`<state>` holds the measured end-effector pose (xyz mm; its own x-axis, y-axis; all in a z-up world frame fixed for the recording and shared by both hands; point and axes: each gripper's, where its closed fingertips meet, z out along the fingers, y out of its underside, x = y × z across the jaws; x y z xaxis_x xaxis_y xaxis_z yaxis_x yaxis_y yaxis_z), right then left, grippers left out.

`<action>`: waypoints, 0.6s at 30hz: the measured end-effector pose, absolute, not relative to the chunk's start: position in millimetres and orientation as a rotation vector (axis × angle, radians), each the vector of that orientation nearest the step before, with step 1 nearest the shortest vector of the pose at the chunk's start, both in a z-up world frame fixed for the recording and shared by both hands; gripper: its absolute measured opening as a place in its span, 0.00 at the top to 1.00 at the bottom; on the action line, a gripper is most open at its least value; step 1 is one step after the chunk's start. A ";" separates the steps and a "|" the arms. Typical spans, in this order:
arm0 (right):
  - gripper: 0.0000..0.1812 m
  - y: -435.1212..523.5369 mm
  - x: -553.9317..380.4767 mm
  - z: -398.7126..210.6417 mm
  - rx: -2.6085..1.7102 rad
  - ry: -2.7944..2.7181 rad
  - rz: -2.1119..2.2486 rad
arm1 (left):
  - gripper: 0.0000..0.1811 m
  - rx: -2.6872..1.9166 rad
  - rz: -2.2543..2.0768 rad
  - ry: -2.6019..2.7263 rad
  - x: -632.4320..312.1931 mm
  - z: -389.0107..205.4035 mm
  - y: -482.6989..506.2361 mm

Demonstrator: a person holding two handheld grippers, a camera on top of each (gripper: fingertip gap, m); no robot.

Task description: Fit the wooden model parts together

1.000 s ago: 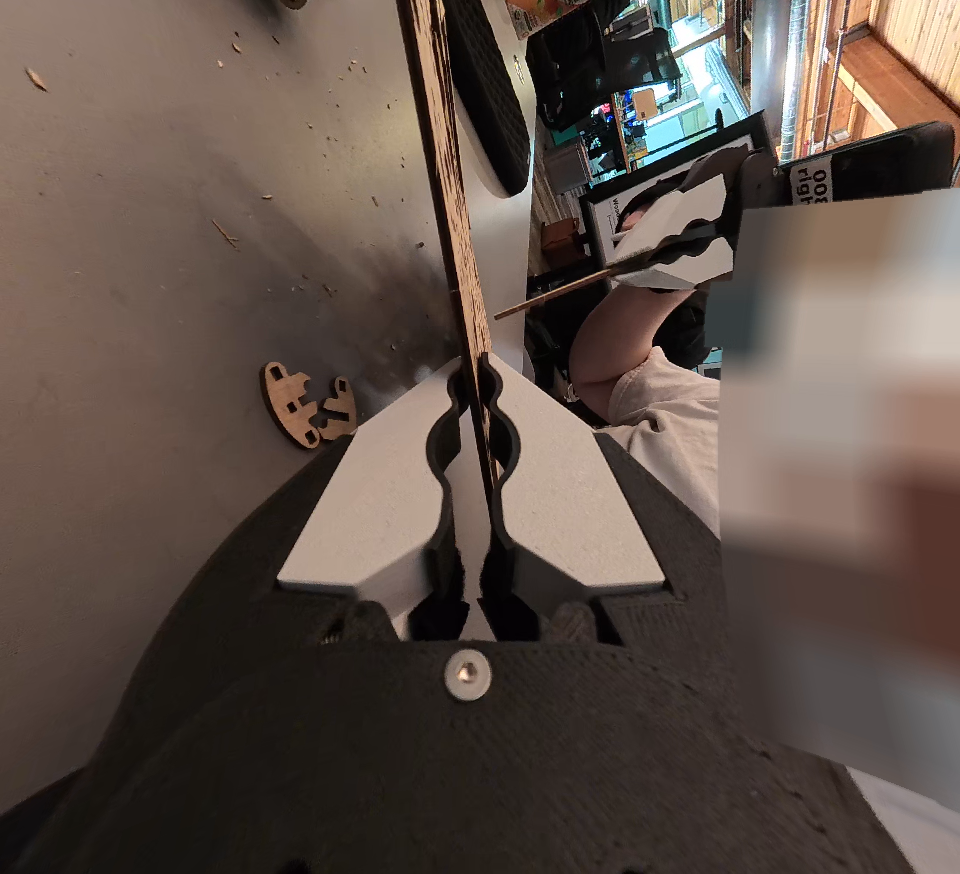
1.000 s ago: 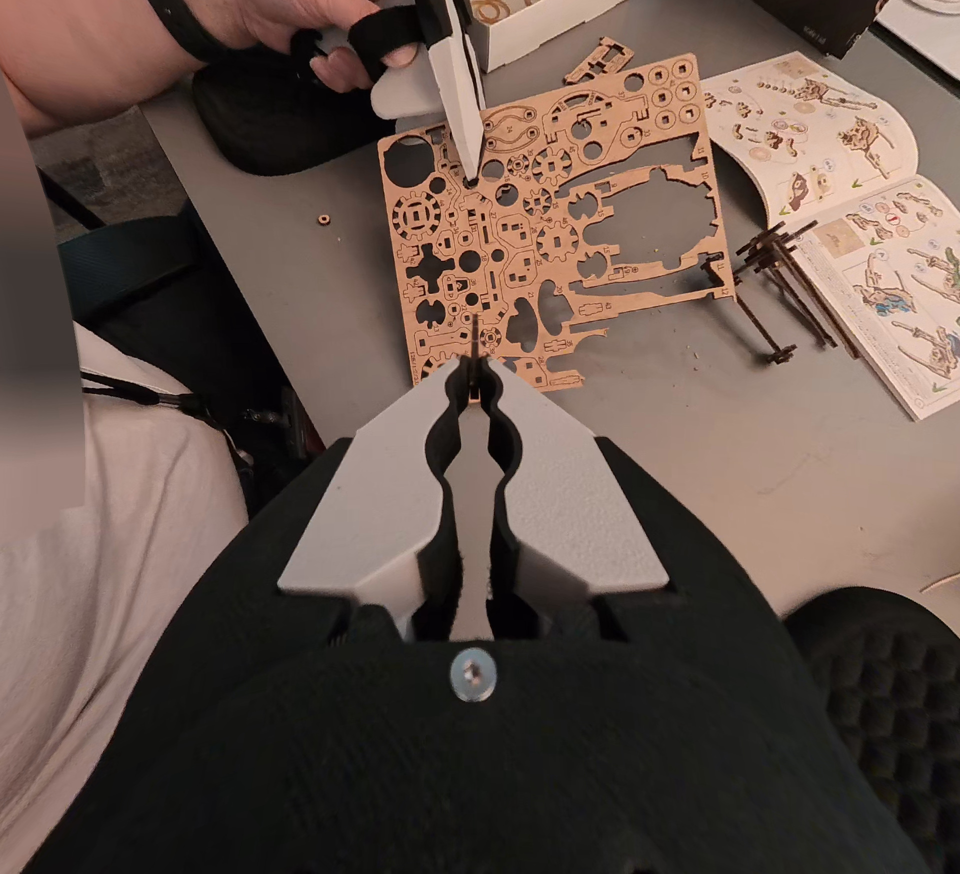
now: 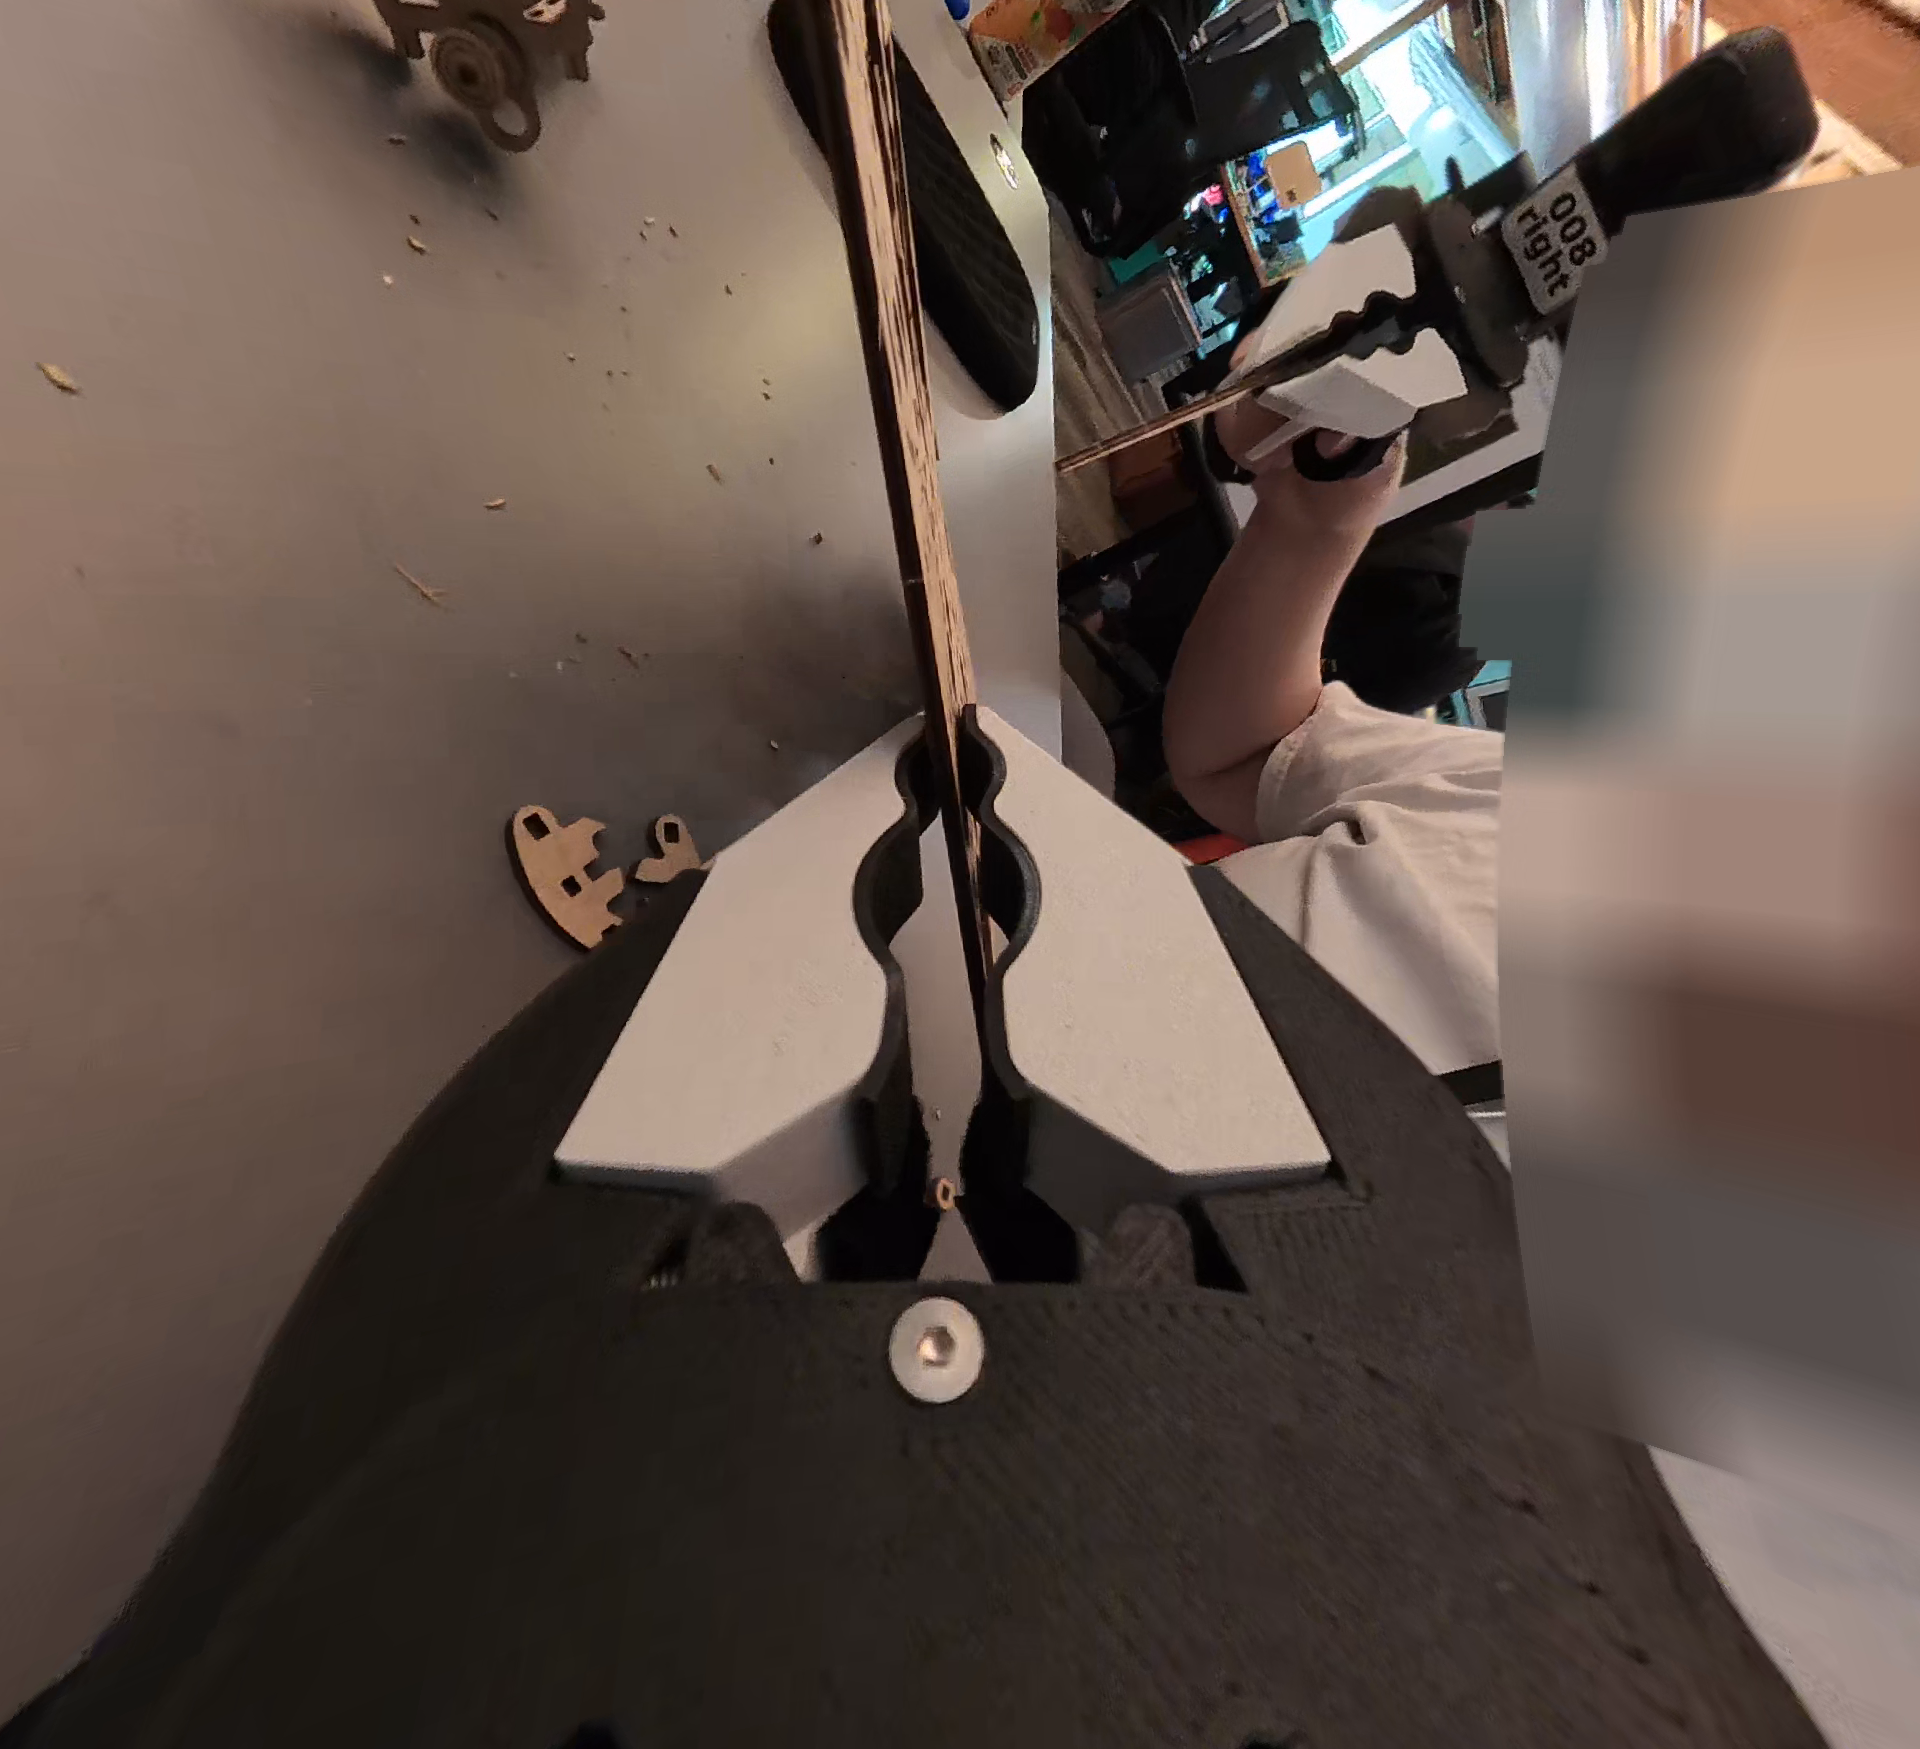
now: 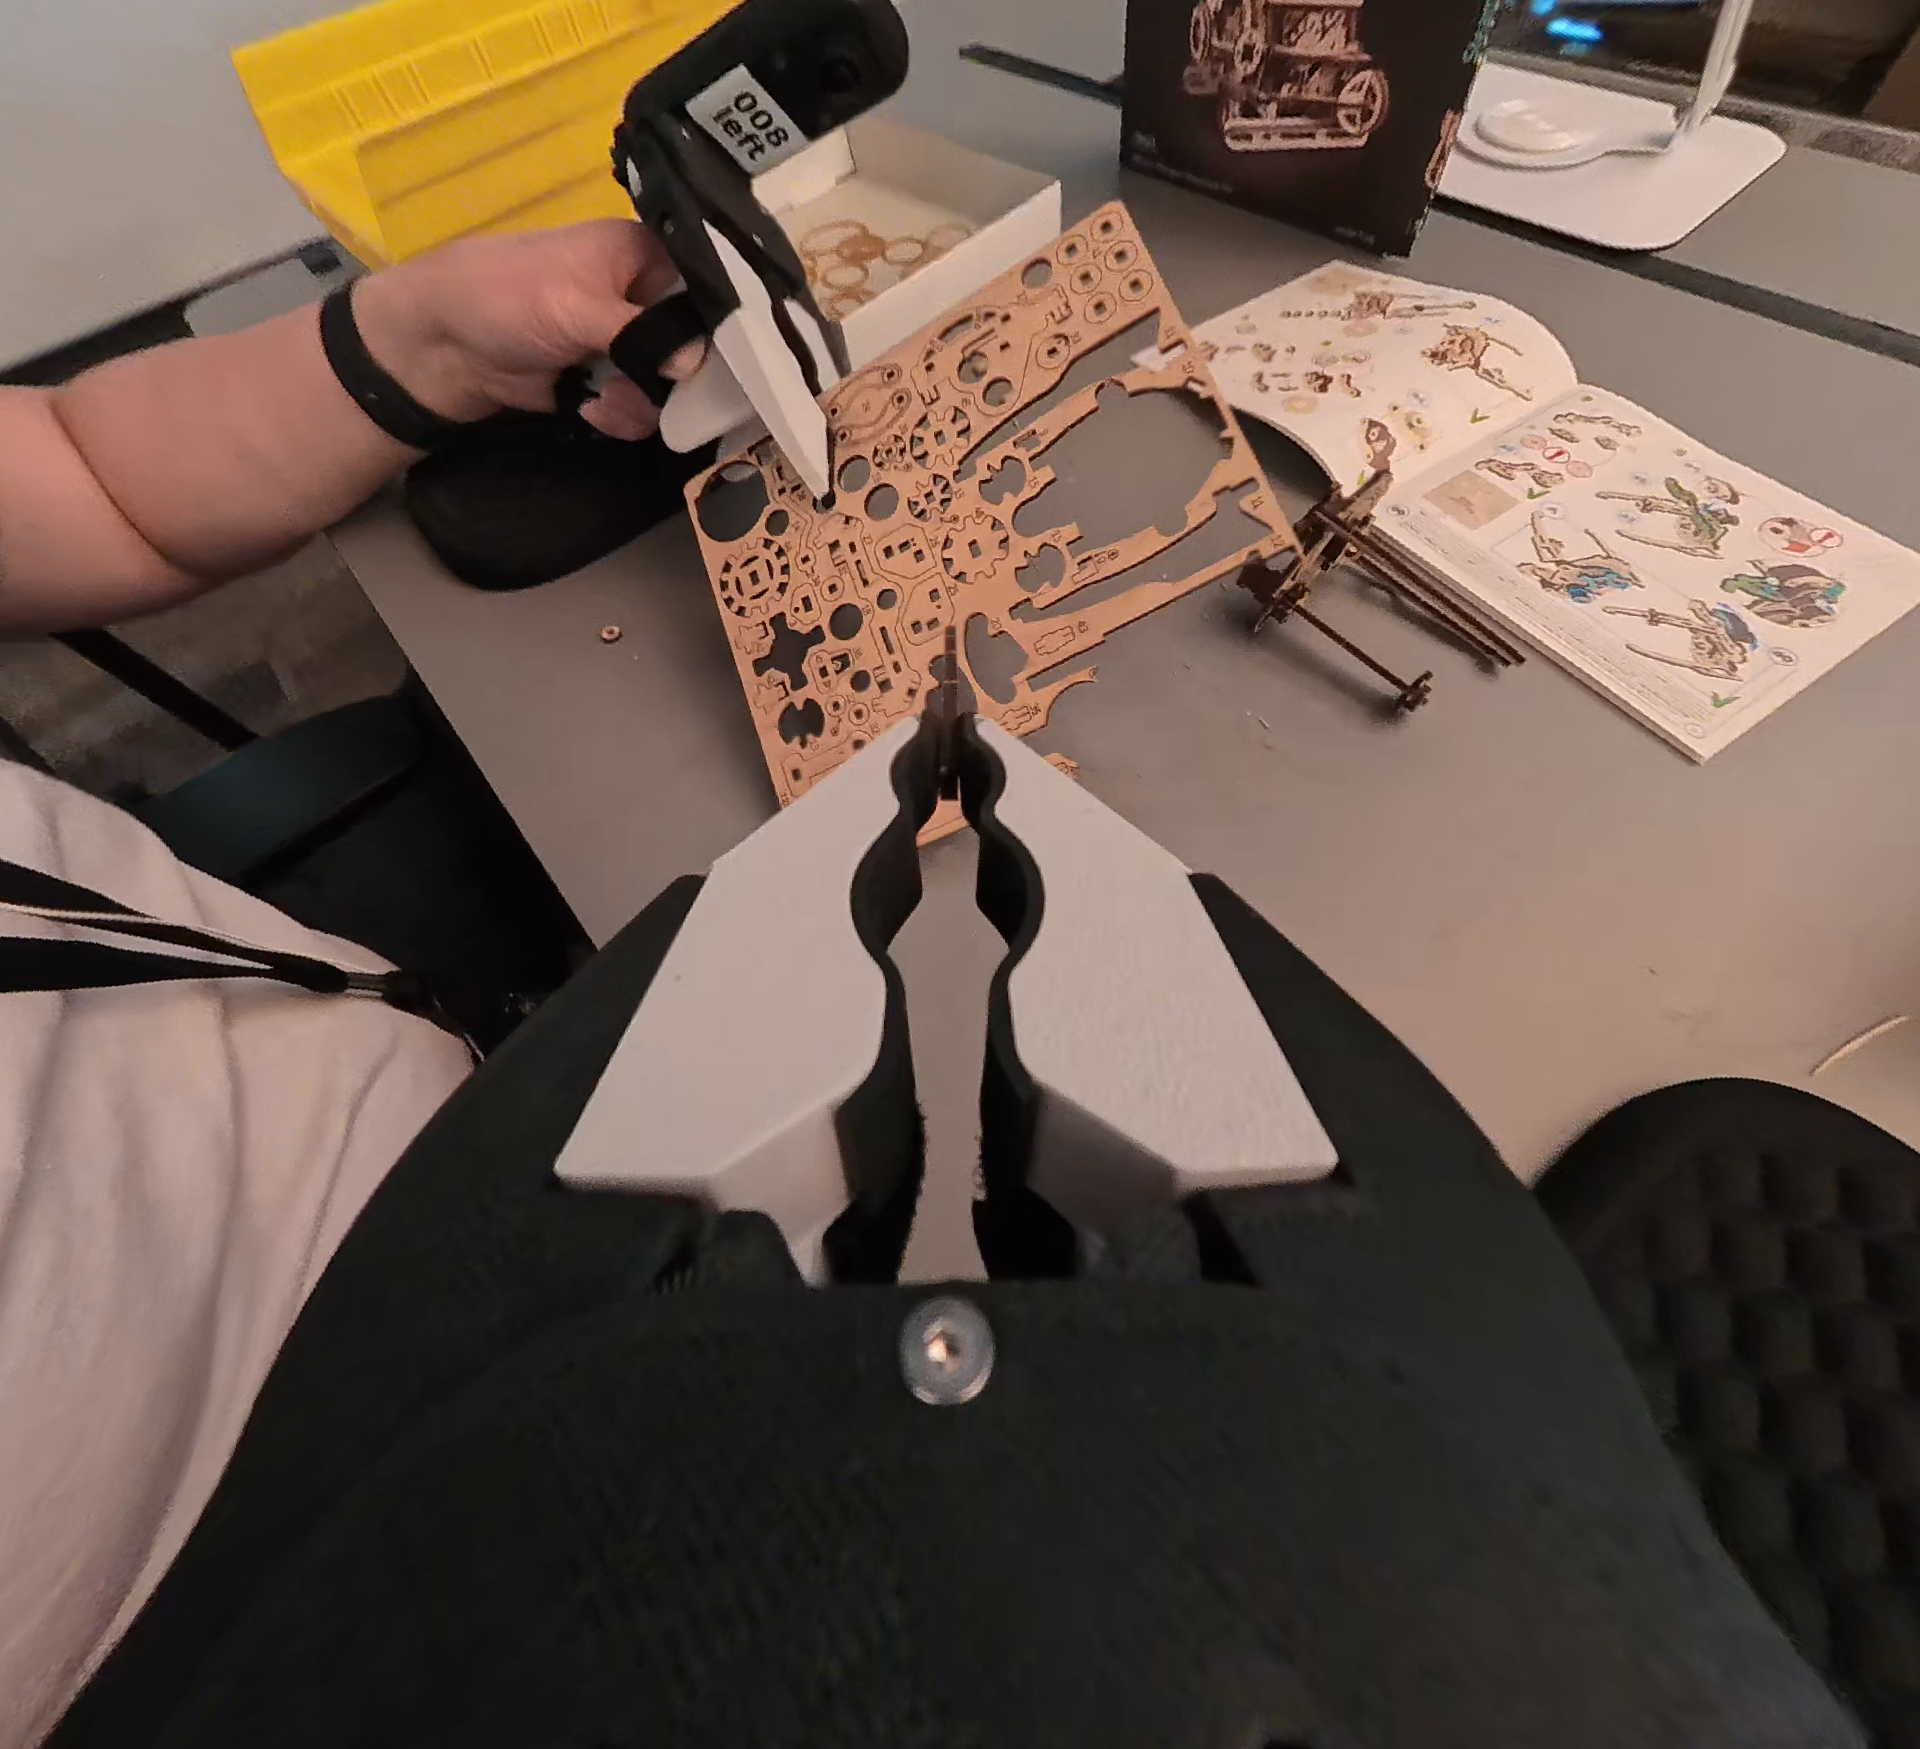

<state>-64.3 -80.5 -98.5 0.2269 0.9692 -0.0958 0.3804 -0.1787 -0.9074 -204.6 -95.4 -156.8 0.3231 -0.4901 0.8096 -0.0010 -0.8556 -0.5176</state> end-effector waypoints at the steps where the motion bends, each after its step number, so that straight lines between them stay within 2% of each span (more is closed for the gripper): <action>1: 0.99 -80.1 -62.0 -97.7 -1.697 -1.249 0.949 | 0.99 -2.162 -1.538 0.448 -204.4 -156.2 -95.0; 8: 0.99 -91.5 -58.2 -102.5 -1.636 -1.291 0.991 | 0.99 -2.117 -1.466 0.509 -203.7 -150.9 -92.8; 18: 0.99 -107.9 -81.0 -125.4 -1.627 -1.482 0.837 | 0.99 -2.090 -1.496 0.443 -210.4 -148.8 -89.4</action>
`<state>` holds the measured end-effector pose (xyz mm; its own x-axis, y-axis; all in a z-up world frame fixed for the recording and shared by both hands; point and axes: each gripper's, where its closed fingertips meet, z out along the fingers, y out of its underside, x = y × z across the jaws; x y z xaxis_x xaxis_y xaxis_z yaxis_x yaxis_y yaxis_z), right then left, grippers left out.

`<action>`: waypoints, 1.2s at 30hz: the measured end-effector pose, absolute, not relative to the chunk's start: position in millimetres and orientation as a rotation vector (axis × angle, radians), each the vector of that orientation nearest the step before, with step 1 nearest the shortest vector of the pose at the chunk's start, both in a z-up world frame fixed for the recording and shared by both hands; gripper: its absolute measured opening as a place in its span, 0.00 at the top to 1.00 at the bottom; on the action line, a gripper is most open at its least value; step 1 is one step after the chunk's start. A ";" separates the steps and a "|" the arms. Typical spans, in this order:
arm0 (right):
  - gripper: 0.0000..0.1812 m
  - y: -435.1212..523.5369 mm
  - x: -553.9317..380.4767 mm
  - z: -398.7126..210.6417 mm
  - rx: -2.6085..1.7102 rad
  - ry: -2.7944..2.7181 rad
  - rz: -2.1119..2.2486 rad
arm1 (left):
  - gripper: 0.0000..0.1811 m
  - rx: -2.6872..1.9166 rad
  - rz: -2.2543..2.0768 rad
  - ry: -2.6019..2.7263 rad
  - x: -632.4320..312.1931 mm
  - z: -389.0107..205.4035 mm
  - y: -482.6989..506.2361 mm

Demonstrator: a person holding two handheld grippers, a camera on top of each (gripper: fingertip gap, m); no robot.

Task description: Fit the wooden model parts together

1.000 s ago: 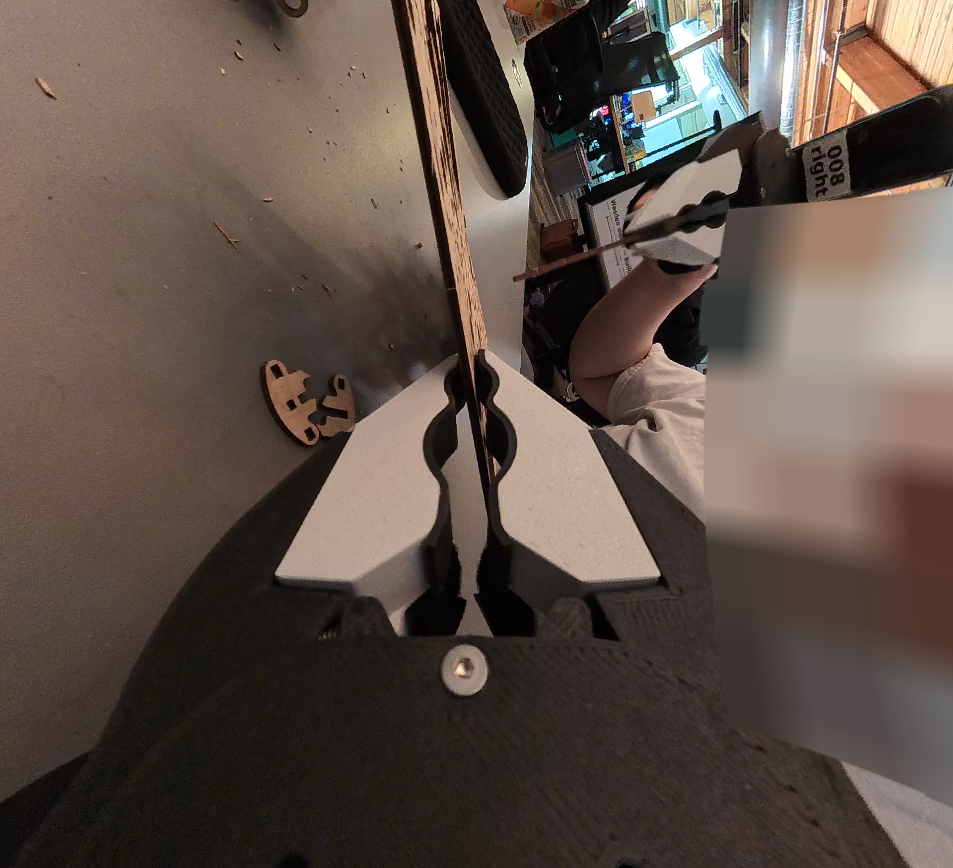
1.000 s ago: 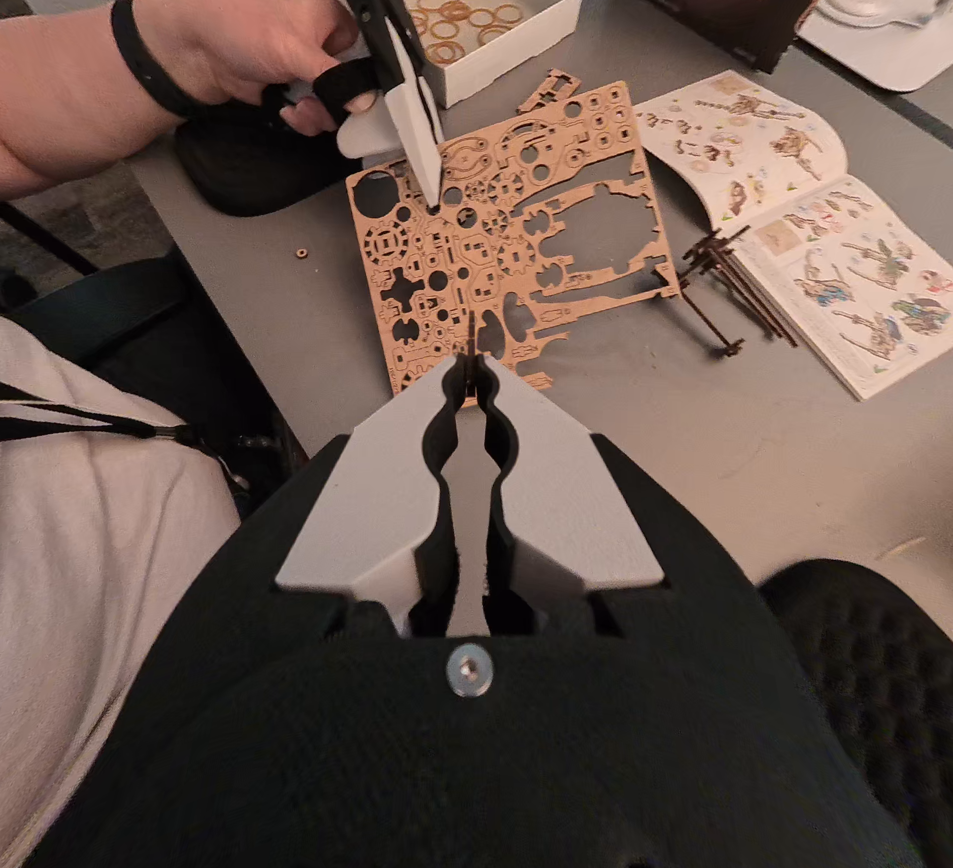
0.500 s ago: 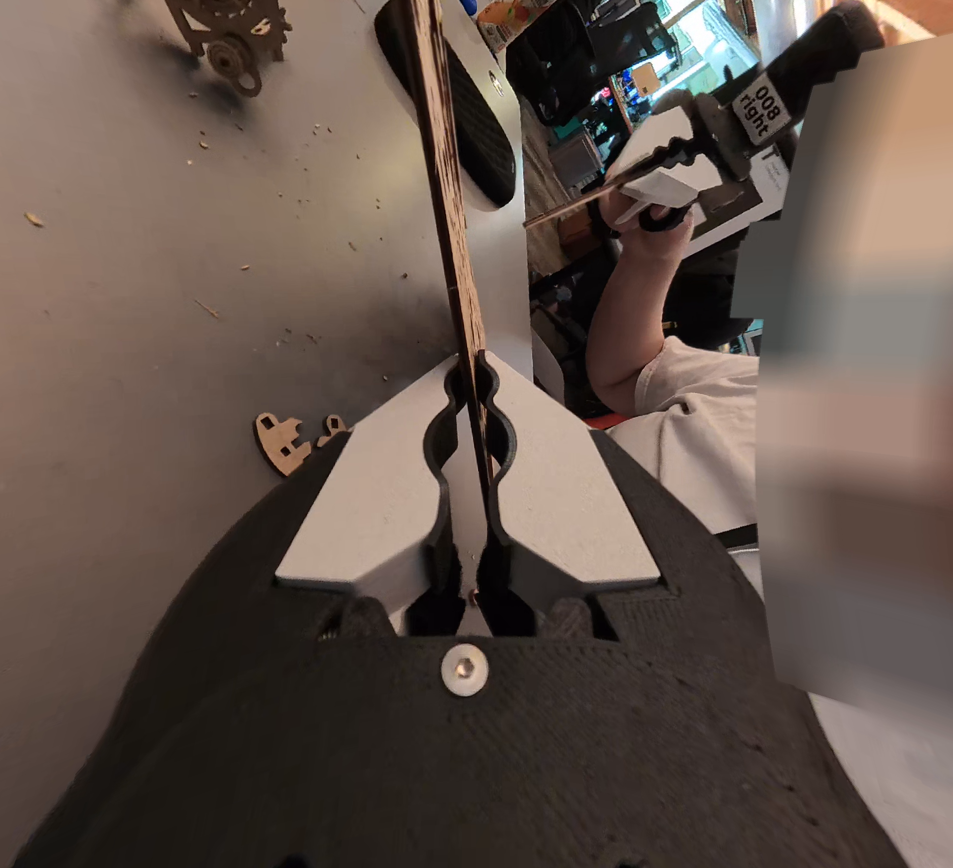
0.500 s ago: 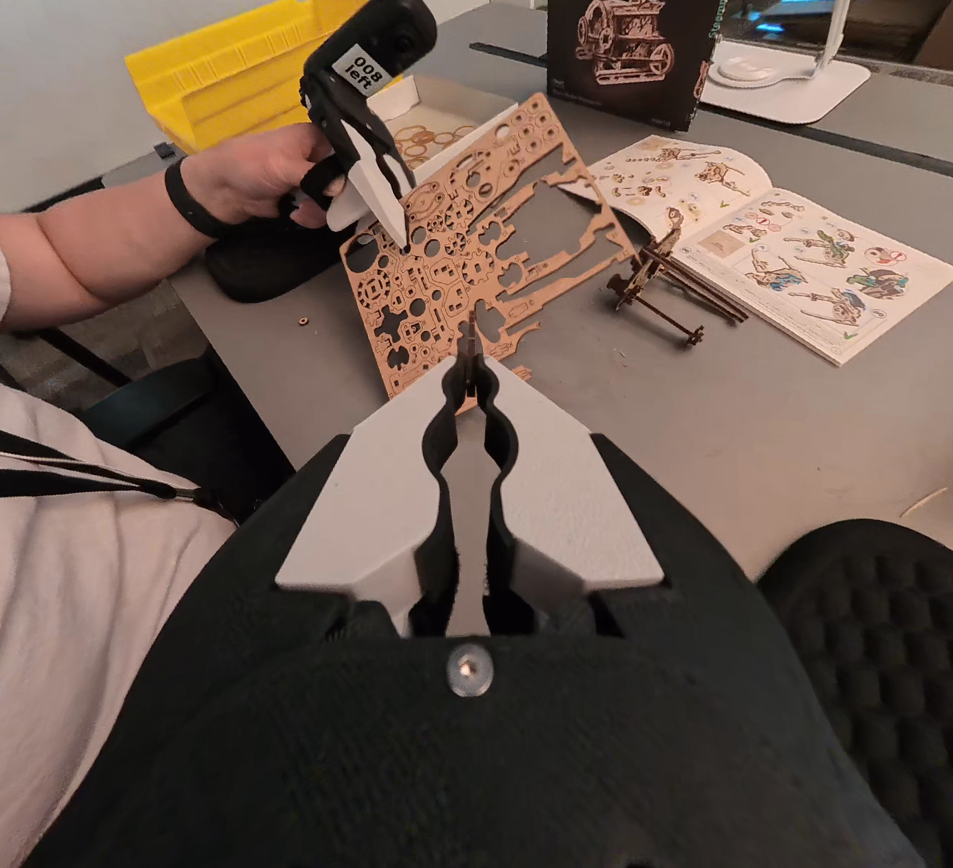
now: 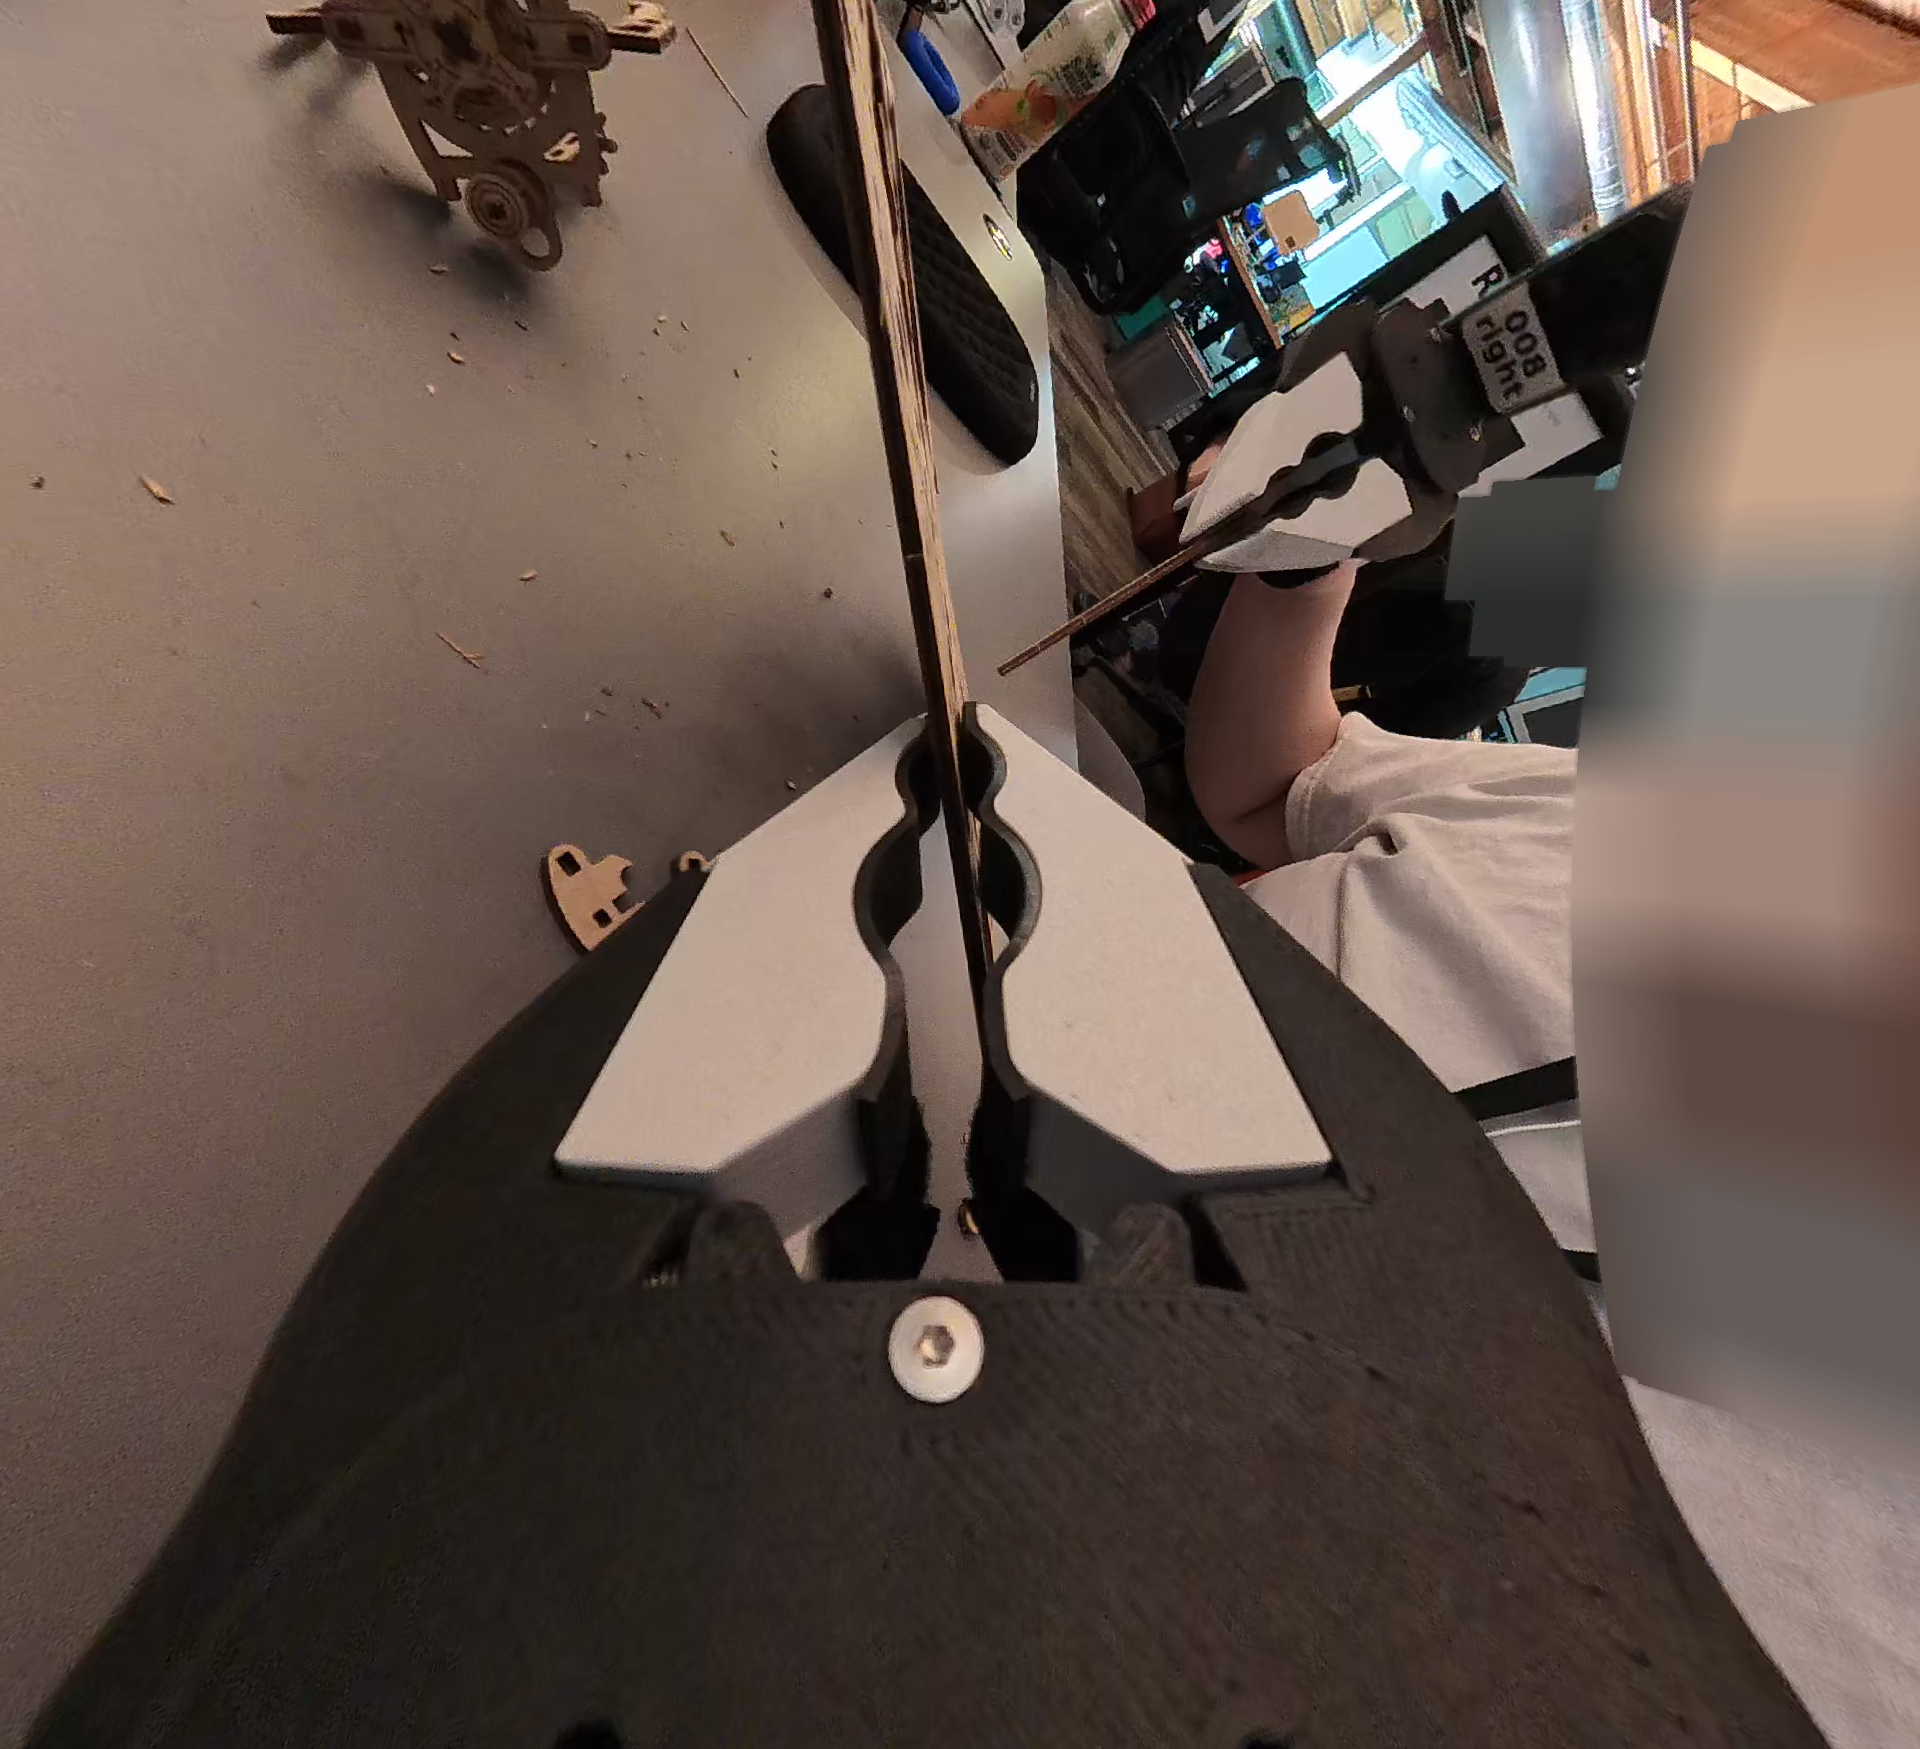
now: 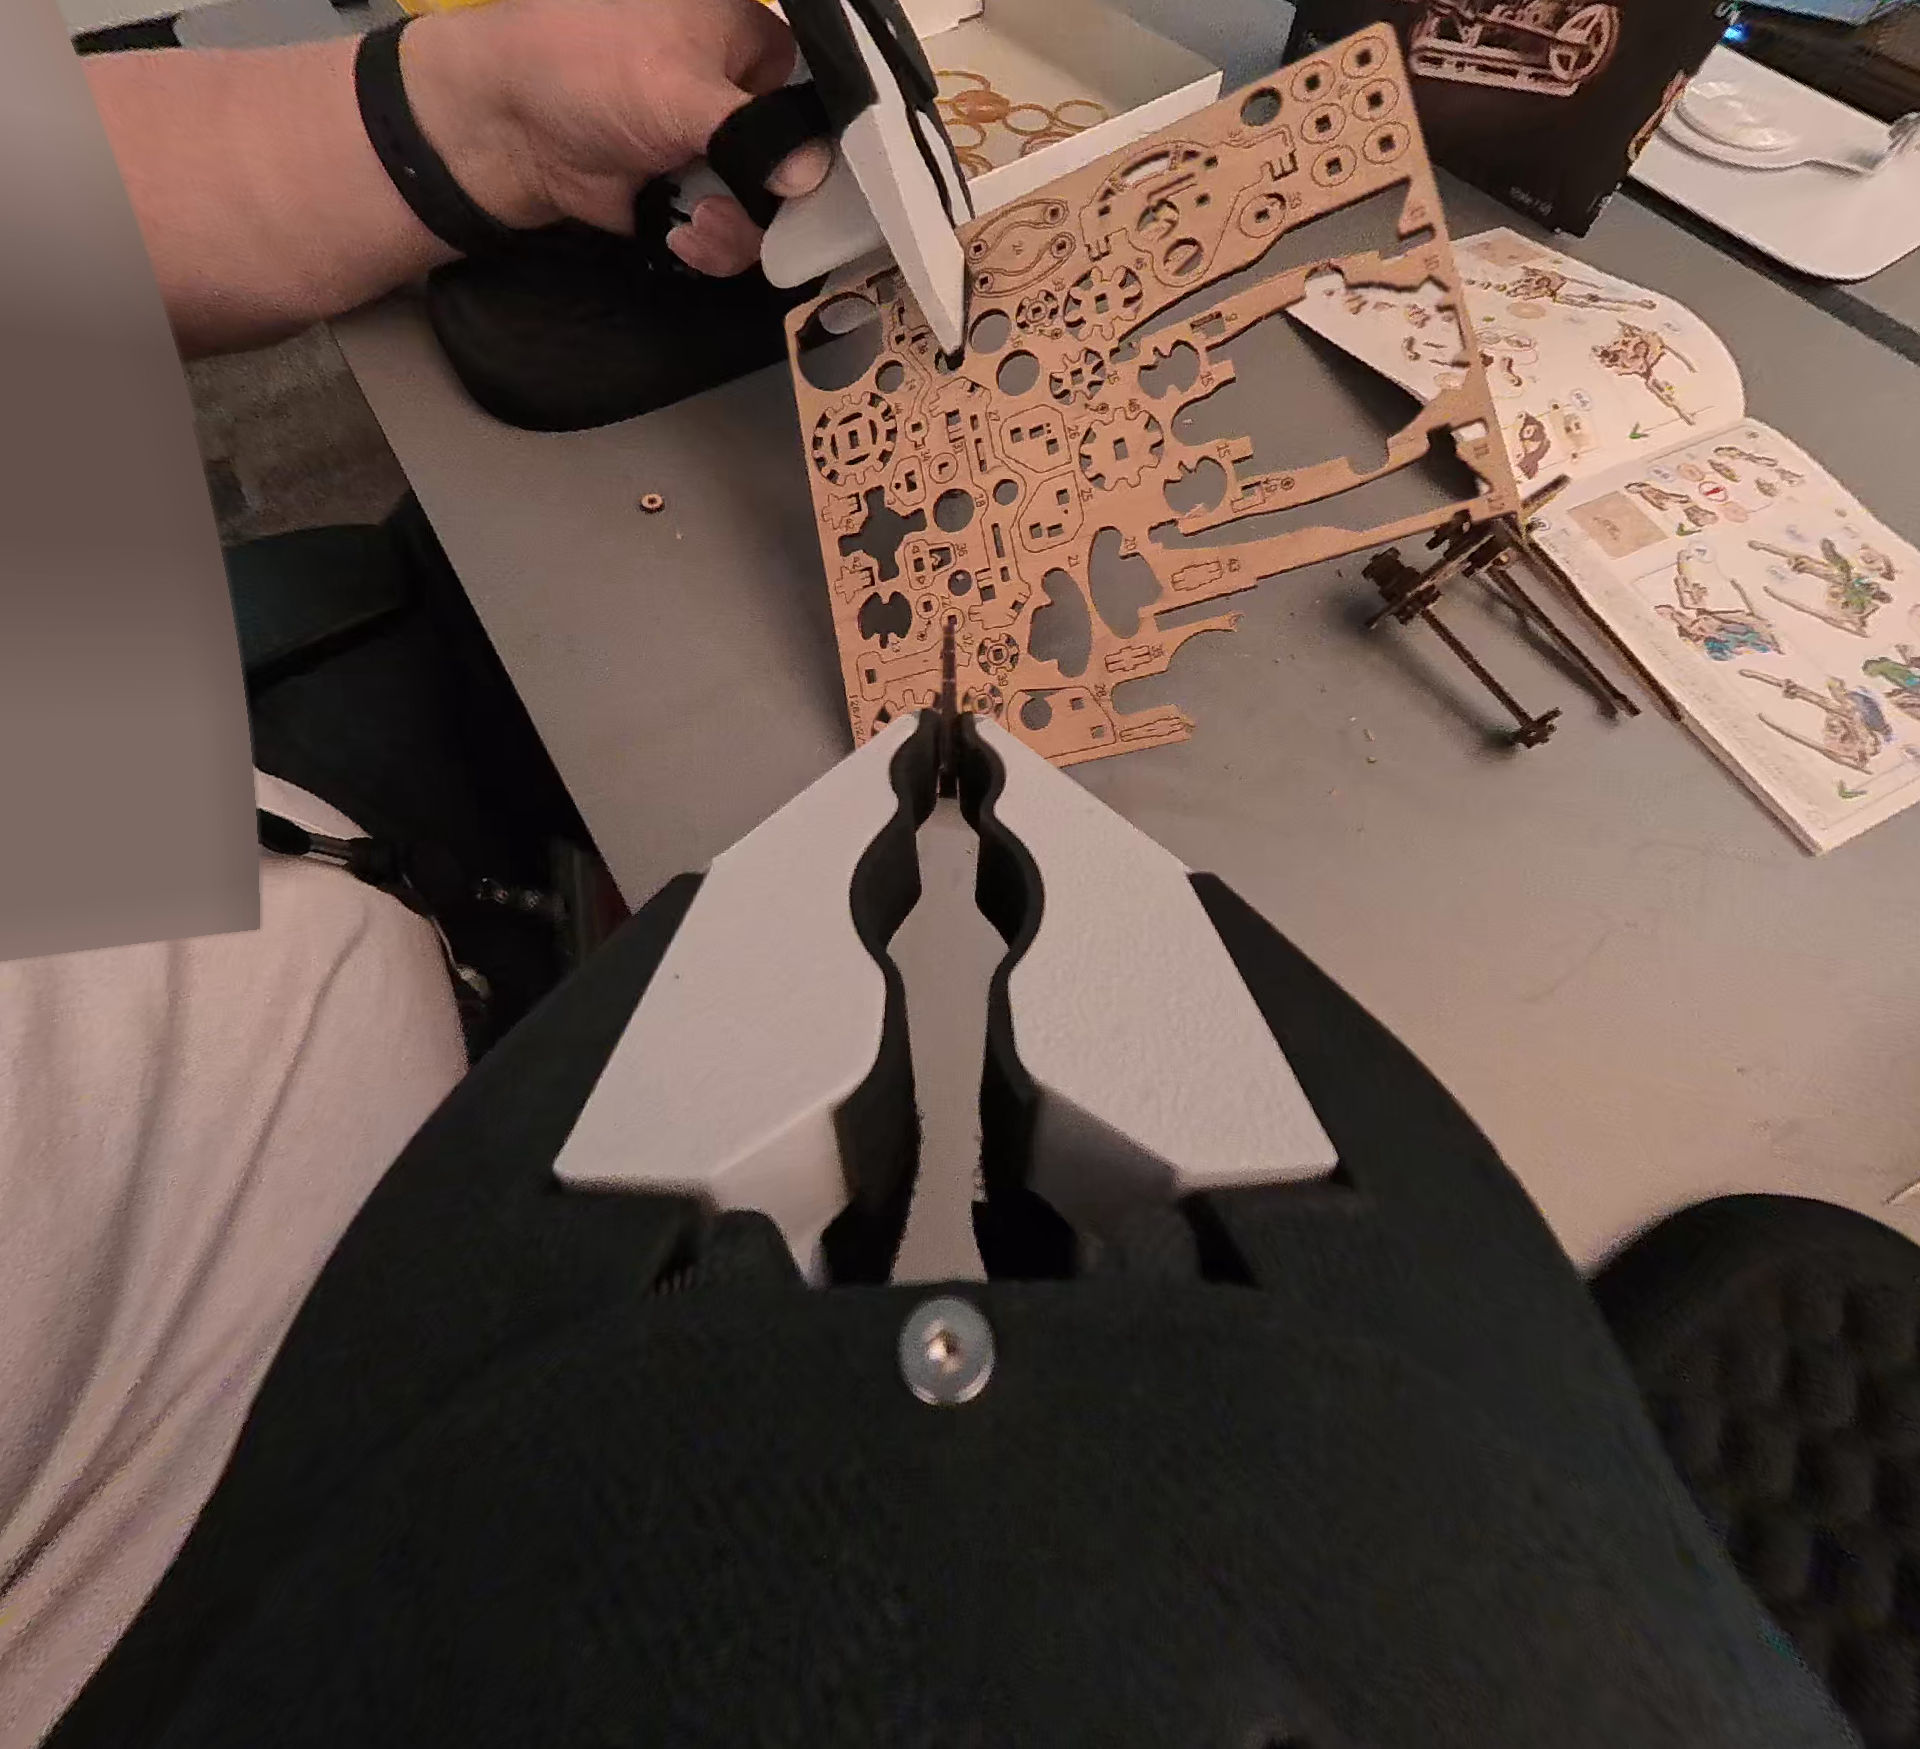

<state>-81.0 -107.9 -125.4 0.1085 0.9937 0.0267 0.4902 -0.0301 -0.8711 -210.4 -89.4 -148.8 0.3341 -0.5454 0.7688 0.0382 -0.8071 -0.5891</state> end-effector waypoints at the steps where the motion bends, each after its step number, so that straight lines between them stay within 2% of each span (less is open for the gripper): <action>1: 0.99 -107.4 -82.2 -125.4 -1.624 -1.487 0.821 | 0.99 -2.084 -1.491 0.440 -211.4 -148.0 -88.8; 36: 0.99 -109.6 -98.6 -139.9 -1.703 -1.680 0.590 | 0.99 -2.139 -1.473 0.356 -217.8 -151.3 -87.4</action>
